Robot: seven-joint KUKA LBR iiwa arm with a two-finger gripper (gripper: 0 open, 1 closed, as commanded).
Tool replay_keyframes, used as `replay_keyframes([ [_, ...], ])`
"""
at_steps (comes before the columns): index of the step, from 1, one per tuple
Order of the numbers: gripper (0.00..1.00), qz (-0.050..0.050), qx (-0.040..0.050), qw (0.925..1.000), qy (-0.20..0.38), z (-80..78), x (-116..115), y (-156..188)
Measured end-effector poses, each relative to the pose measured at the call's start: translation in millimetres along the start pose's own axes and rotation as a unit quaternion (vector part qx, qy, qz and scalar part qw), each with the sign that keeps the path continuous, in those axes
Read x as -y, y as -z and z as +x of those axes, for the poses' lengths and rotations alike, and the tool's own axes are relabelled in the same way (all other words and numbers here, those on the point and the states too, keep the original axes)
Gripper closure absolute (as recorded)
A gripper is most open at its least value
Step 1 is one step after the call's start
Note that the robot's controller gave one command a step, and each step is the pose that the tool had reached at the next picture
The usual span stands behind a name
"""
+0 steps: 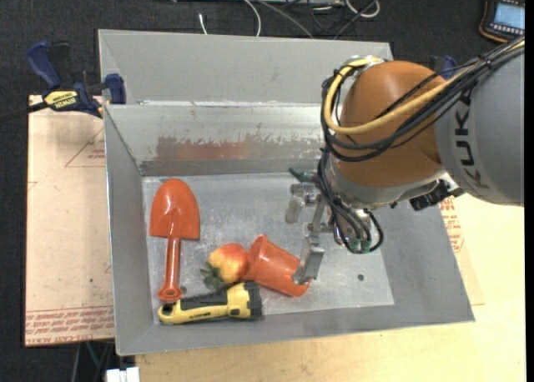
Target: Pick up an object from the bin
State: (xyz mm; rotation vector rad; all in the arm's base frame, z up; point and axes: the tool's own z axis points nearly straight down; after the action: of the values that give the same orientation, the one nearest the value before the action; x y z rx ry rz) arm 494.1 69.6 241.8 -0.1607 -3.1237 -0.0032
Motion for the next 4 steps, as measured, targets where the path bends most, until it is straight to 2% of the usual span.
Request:
replay_keyframes([
  [1, 0.00, 0.001, 0.0110, 0.9999, 0.012, -23.6, 42, -9],
  [2, 0.00, -0.003, 0.0020, 0.9950, -0.100, -42.4, -37, -47],
  [3, 0.00, 0.002, 0.0096, 0.9994, 0.033, 11.6, 0, -57],
  [4, 0.00, -0.003, 0.0086, 0.9999, -0.006, -99.3, -91, -84],
])
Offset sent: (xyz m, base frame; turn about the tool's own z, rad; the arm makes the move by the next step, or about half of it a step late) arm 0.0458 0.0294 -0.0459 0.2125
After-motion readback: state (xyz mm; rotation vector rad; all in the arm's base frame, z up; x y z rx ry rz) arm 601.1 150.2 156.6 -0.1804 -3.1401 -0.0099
